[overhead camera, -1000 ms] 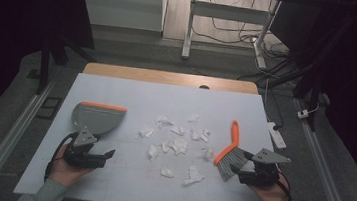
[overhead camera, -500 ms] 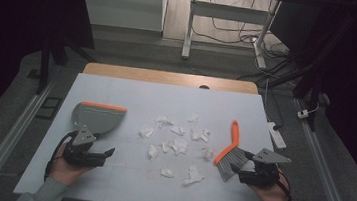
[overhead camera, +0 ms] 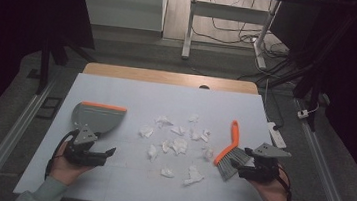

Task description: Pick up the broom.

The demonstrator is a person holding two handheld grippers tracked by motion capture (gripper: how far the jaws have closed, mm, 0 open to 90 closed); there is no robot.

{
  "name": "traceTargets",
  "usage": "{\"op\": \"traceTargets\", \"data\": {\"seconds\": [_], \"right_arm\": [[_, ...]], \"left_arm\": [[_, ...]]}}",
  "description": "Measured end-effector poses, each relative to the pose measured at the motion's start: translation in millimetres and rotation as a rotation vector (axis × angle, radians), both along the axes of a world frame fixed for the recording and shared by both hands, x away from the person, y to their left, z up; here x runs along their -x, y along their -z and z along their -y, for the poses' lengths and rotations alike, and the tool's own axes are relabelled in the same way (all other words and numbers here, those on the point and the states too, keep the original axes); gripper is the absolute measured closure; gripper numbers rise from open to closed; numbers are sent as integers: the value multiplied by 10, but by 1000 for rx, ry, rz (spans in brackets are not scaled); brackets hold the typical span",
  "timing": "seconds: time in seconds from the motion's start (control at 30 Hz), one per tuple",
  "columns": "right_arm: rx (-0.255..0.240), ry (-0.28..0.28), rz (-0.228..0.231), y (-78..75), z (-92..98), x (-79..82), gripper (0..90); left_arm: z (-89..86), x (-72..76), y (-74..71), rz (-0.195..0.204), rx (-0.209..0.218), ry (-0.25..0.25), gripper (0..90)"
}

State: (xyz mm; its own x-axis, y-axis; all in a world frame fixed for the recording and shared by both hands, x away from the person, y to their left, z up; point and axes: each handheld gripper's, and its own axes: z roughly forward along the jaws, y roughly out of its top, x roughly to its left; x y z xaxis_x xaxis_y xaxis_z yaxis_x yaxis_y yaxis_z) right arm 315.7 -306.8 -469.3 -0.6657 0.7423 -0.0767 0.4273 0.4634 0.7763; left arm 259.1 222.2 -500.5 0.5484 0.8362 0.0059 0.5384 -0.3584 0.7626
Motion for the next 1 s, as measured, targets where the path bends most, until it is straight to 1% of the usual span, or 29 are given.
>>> {"op": "traceTargets", "data": {"seconds": [0.07, 0.13, 0.17, 0.2, 0.27, 0.3, 0.33, 0.4, 0.43, 0.47, 0.5, 0.53, 0.57, 0.7, 0.83, 0.97, 1.0], "right_arm": [[20, 15, -12, -66, -13, -41, 297], [42, 27, -36, -135, -35, -106, 298], [62, 49, -38, -170, -49, -138, 309], [71, 62, -49, -210, -61, -177, 313], [44, 85, -77, -288, -74, -268, 312], [44, 85, -77, -288, -74, -268, 312], [33, 102, -98, -350, -92, -366, 311], [37, 124, -120, -385, -111, -475, 312], [37, 124, -120, -385, -111, -475, 312], [43, 142, -167, -392, -133, -598, 313], [60, 161, -186, -387, -149, -660, 314], [60, 161, -186, -387, -149, -660, 314], [90, 186, -234, -366, -177, -778, 322], [131, 252, -321, -295, -213, -978, 336], [171, 294, -384, -204, -246, -1117, 339], [187, 325, -423, -123, -278, -1211, 339], [199, 329, -431, -103, -286, -1231, 340]], "left_arm": [[-6, 10, -16, 3, 5, 0, 240], [2, 18, -21, 7, 2, 3, 240], [2, 18, -21, 7, 2, 3, 239], [5, 22, -21, 8, 1, 5, 239], [11, 24, -18, 7, 2, 12, 240], [14, 24, -17, 7, 0, 16, 240], [17, 26, -17, 8, -1, 19, 240], [15, 35, -17, 12, -2, 25, 240], [15, 35, -17, 12, -2, 25, 240], [14, 35, -18, 13, -2, 24, 240], [16, 35, -17, 13, -3, 23, 240], [16, 35, -17, 13, -3, 23, 240], [19, 34, -13, 11, -6, 23, 240], [20, 31, 0, 6, -8, 24, 240], [18, 28, 11, 2, -6, 22, 240], [26, 27, 19, 1, -13, 25, 240], [28, 27, 20, 0, -16, 25, 240]]}}
